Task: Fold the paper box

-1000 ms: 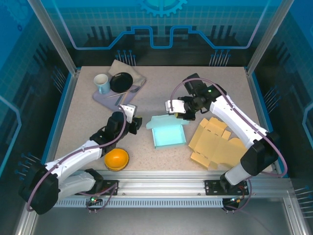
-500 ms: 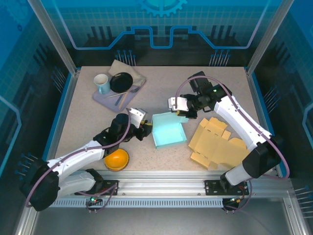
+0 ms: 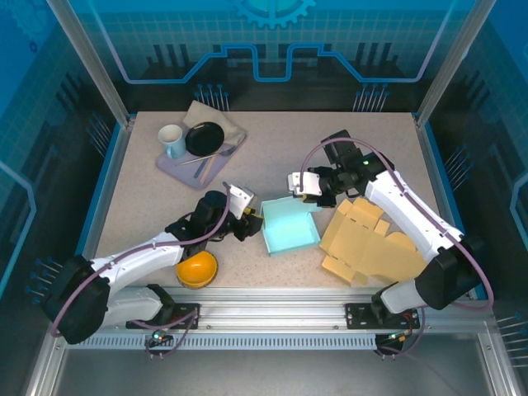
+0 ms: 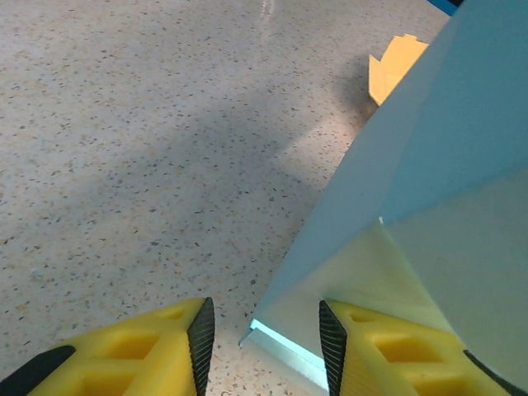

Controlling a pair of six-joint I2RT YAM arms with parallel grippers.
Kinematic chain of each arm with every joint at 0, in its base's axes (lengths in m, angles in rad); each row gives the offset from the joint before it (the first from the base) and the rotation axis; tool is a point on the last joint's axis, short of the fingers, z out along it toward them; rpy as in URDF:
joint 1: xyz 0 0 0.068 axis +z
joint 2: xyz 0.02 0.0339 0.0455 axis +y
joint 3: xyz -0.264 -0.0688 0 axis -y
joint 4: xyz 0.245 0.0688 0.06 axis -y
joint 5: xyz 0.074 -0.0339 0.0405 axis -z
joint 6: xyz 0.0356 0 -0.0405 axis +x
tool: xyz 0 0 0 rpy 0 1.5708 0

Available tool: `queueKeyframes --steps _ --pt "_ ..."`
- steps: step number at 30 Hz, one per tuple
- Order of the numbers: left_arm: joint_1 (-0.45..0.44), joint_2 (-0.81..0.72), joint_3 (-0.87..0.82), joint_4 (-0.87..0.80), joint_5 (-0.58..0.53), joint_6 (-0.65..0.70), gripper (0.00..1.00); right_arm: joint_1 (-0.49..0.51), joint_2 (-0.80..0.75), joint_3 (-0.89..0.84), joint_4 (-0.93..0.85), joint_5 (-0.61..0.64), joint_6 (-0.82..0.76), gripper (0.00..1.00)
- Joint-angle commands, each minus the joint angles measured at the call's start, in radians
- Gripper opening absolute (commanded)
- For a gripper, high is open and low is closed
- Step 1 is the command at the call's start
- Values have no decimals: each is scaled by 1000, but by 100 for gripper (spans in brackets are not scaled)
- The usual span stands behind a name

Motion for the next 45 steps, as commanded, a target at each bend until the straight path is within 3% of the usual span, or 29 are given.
queueKeyframes --steps 1,6,15,20,27,31,36,39,40,43,45 --pt "-21 -41 22 63 165 57 44 -12 -38 -20 59 -185 -28 0" --pt "-21 -106 -40 140 203 117 48 -30 -91 -61 62 -283 -137 0" --pt "-19 -72 -45 152 213 175 67 -32 -139 -100 136 -212 -183 0" --pt "-20 -97 -55 172 215 181 68 -33 -156 -115 156 -179 -206 0" --pt "-19 -171 -80 162 144 226 68 -55 -230 -236 358 -86 -190 0" --pt "-18 -181 -76 121 122 269 69 -67 -264 -256 393 -49 -205 0" --pt "-12 -243 -107 149 -16 291 70 -70 -304 -279 404 -37 -218 0" --pt "-11 -255 -104 145 -44 311 70 -70 -314 -281 391 -66 -230 0" --pt "-10 -254 -101 140 -50 317 72 -70 -312 -278 384 -66 -234 0" --pt "-10 -270 -101 122 -80 346 99 -72 -302 -272 374 -35 -251 0" --pt "-8 -295 -107 122 -87 359 99 -72 -296 -273 378 -4 -267 0"
